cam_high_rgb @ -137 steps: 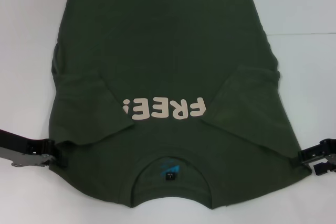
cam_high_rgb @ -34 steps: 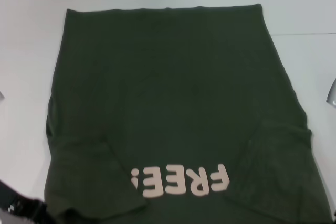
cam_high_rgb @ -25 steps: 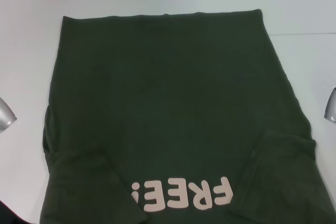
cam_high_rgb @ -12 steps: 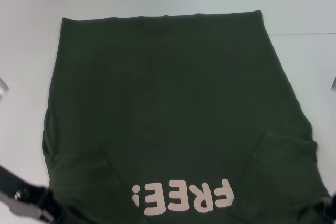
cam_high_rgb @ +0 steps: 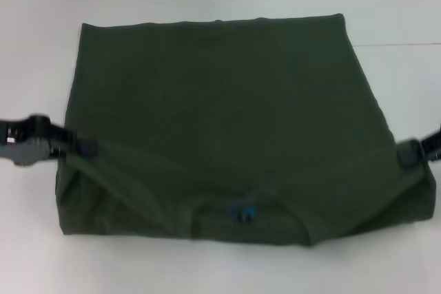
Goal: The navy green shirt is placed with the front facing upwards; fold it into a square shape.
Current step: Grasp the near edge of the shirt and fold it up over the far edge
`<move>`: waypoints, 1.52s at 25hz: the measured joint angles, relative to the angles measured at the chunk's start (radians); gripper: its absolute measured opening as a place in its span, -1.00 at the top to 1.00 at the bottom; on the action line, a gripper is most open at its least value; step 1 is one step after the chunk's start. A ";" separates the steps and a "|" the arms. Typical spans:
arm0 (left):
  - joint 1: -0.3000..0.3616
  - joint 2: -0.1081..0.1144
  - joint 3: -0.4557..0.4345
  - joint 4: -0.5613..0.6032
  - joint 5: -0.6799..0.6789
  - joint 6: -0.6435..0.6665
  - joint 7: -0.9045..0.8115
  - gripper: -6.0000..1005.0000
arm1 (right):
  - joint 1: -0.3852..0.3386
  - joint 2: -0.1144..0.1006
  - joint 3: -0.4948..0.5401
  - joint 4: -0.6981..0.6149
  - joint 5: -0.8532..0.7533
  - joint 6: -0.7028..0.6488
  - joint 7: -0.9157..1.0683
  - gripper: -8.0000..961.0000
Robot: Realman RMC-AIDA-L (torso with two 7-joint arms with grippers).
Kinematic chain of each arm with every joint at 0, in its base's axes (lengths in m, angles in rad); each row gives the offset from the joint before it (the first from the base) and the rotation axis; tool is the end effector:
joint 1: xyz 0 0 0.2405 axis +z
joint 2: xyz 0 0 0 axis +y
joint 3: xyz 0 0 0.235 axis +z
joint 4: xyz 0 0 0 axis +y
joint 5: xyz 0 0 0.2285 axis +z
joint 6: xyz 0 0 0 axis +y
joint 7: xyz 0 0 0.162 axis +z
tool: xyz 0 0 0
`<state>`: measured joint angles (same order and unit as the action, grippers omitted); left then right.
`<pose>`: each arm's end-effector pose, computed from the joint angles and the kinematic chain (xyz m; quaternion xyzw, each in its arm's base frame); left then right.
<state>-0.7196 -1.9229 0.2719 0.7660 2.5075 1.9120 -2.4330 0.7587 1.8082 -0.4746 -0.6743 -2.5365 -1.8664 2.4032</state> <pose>-0.2534 0.3494 0.0930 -0.7597 -0.6282 -0.1680 0.0051 0.2588 0.3619 0.1058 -0.7950 0.6035 0.0568 0.0252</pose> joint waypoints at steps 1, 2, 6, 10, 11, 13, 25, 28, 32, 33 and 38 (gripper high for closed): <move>0.008 -0.003 -0.002 -0.006 -0.027 -0.031 0.001 0.91 | -0.006 0.002 0.015 0.000 0.013 0.029 0.004 0.88; 0.013 -0.007 -0.003 -0.011 -0.048 -0.055 0.003 0.91 | -0.010 0.008 0.025 0.001 0.026 0.057 0.007 0.88; 0.050 -0.039 -0.003 -0.026 -0.161 -0.176 0.021 0.91 | -0.046 0.050 0.052 0.003 0.148 0.200 -0.013 0.88; 0.087 -0.074 -0.001 -0.069 -0.255 -0.290 0.077 0.91 | -0.083 0.104 0.055 0.003 0.247 0.340 -0.058 0.88; 0.096 -0.081 -0.003 -0.083 -0.277 -0.315 0.094 0.91 | -0.096 0.118 0.057 0.002 0.285 0.385 -0.077 0.88; 0.114 -0.096 -0.003 -0.101 -0.335 -0.362 0.126 0.91 | -0.114 0.139 0.057 0.002 0.338 0.441 -0.103 0.88; 0.127 -0.185 0.007 -0.178 -0.504 -0.612 0.393 0.91 | -0.116 0.246 0.052 0.016 0.394 0.767 -0.225 0.88; 0.116 -0.203 0.007 -0.184 -0.520 -0.658 0.442 0.91 | -0.117 0.260 0.050 0.030 0.446 0.808 -0.265 0.88; 0.100 -0.222 0.008 -0.197 -0.552 -0.714 0.514 0.91 | -0.123 0.262 0.049 0.064 0.531 0.851 -0.313 0.88; 0.097 -0.225 0.008 -0.201 -0.558 -0.726 0.528 0.91 | -0.123 0.262 0.049 0.064 0.531 0.851 -0.313 0.88; 0.086 -0.237 0.008 -0.218 -0.577 -0.786 0.567 0.91 | -0.110 0.263 0.045 0.112 0.546 0.902 -0.350 0.88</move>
<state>-0.6333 -2.1594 0.2797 0.5483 1.9302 1.1264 -1.8663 0.6492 2.0714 -0.4294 -0.5621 -1.9902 -0.9642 2.0535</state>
